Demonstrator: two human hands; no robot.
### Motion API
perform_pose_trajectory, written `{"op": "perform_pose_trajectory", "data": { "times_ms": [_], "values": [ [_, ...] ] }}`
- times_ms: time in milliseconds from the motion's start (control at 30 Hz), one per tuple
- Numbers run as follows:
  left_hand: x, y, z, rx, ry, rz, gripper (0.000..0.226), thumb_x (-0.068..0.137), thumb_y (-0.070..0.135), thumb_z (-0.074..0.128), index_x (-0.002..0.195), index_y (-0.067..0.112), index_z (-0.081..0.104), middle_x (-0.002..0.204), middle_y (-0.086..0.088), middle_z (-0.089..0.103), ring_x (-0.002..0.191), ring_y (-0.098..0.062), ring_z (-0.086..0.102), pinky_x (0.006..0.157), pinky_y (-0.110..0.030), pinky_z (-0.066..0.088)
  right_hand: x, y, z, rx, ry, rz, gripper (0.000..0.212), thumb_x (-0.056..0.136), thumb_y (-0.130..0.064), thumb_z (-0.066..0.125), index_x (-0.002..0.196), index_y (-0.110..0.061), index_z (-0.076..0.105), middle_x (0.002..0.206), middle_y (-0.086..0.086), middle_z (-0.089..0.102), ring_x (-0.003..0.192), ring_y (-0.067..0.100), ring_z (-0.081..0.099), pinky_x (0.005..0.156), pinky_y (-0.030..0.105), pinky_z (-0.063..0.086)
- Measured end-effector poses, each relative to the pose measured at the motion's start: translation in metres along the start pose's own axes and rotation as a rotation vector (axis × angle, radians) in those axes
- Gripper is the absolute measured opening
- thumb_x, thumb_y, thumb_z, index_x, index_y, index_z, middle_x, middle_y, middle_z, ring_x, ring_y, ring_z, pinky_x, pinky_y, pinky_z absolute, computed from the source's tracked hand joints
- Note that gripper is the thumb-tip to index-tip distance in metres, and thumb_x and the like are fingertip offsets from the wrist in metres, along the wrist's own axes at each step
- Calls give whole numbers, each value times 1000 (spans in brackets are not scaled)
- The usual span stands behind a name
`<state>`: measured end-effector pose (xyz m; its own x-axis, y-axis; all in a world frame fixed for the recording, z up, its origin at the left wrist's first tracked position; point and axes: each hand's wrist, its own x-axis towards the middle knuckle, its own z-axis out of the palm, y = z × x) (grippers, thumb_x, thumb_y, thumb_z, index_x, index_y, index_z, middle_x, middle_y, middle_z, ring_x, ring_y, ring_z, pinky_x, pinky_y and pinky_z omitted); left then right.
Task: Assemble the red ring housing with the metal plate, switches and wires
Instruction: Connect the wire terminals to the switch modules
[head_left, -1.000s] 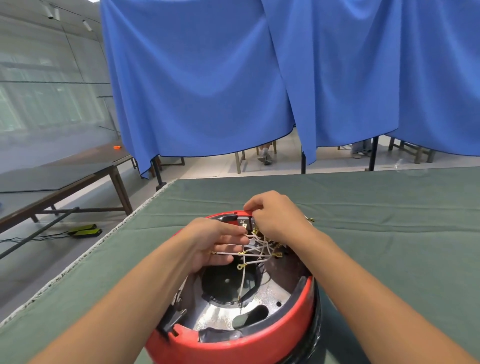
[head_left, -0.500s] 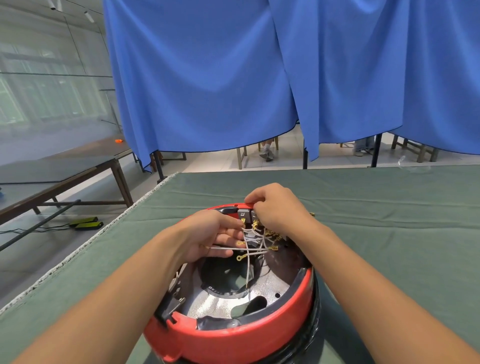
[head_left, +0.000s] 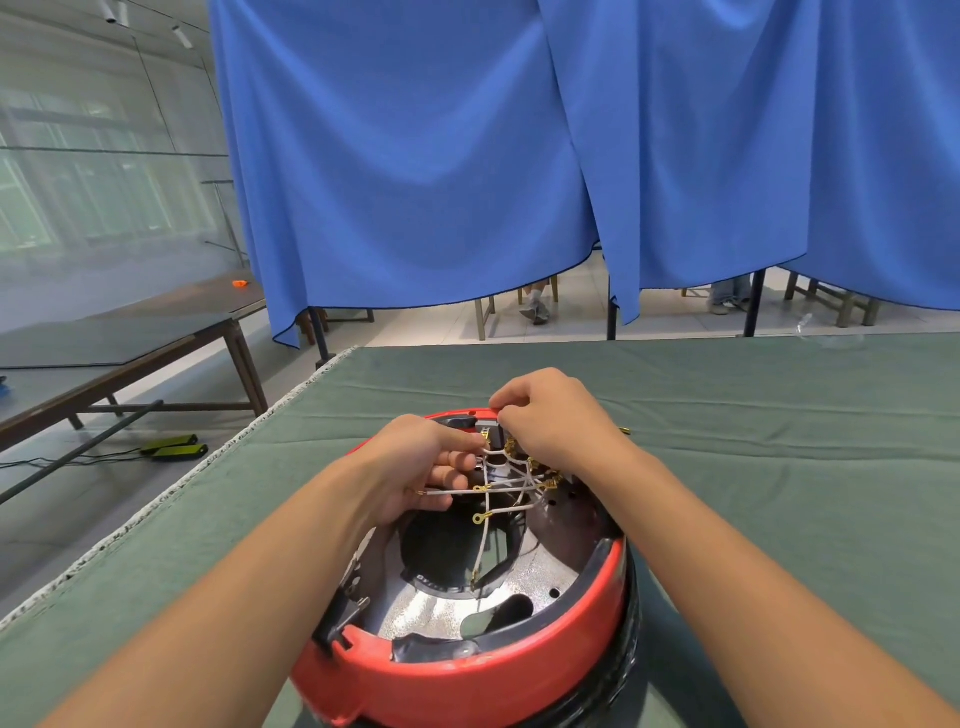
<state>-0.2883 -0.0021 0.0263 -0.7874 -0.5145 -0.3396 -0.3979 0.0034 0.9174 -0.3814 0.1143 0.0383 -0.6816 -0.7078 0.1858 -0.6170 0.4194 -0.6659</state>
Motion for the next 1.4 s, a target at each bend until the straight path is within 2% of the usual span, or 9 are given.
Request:
{"op": "perform_pose_trajectory", "data": {
  "times_ms": [433,833,1400],
  "values": [
    [0,2,1,-12,18,-27,14,88,16,61,74,15,63,49,5,54,37,-5,49,37,-14,37,0,-1,0,7,0,12,28,87,-14,50,103,-23,72,107,1,70,96,20,63,87,41,53],
    [-3,3,3,-22,41,-11,11,88,18,63,79,13,65,49,5,54,37,-5,49,37,-15,37,0,0,0,-14,-3,14,35,90,-8,48,115,-22,68,116,1,67,103,19,60,91,39,52],
    [-4,5,5,-13,78,-25,13,86,19,65,74,13,65,48,6,54,37,-5,48,39,-15,37,-2,-2,-1,-18,2,3,33,90,-10,47,112,-21,70,115,2,68,104,20,60,91,41,52]
  ]
}}
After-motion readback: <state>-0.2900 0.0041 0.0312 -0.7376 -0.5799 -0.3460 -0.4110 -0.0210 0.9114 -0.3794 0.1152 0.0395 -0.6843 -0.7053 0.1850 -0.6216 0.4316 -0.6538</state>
